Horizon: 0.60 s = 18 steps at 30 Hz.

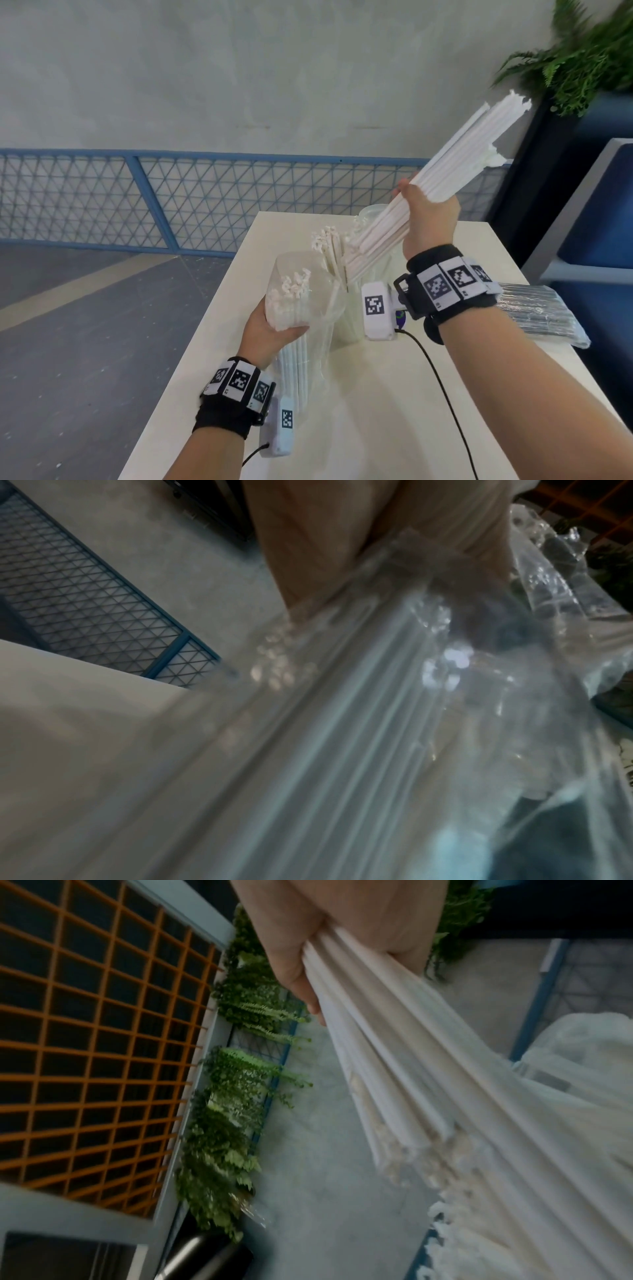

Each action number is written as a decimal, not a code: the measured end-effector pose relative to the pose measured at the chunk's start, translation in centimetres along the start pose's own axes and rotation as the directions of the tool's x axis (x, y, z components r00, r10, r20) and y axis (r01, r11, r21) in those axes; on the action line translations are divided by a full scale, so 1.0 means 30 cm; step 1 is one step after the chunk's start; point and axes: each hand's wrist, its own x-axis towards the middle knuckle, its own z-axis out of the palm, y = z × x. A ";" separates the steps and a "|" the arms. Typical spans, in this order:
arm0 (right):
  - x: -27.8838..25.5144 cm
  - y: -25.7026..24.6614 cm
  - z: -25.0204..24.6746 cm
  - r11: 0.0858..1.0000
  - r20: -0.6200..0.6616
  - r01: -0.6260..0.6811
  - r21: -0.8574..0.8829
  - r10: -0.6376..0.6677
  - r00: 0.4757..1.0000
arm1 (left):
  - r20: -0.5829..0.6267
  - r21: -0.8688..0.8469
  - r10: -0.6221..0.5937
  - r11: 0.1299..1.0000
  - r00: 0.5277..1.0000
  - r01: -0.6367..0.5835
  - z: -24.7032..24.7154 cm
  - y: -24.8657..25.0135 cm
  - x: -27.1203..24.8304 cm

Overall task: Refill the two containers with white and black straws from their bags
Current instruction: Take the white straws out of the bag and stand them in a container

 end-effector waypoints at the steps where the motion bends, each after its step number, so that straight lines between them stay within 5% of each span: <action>1: -0.002 0.015 0.003 0.998 0.008 0.039 -0.056 -0.038 0.999 | 0.001 0.003 0.000 1.000 1.000 0.000 0.000 -0.002 0.002; 11: -0.059 0.253 -0.031 0.906 0.168 0.064 -0.418 0.008 0.986 | -0.005 -0.032 0.005 0.999 1.000 -0.005 -0.017 -0.019 -0.008; 15: -0.045 0.259 -0.028 0.867 0.252 0.229 -0.443 -0.125 0.960 | -0.010 -0.029 0.014 0.999 1.000 -0.014 -0.014 -0.017 -0.008; 18: -0.043 0.277 -0.036 0.815 0.344 0.276 -0.509 -0.101 0.934 | 0.000 -0.032 0.023 0.999 1.000 -0.023 -0.013 -0.016 -0.006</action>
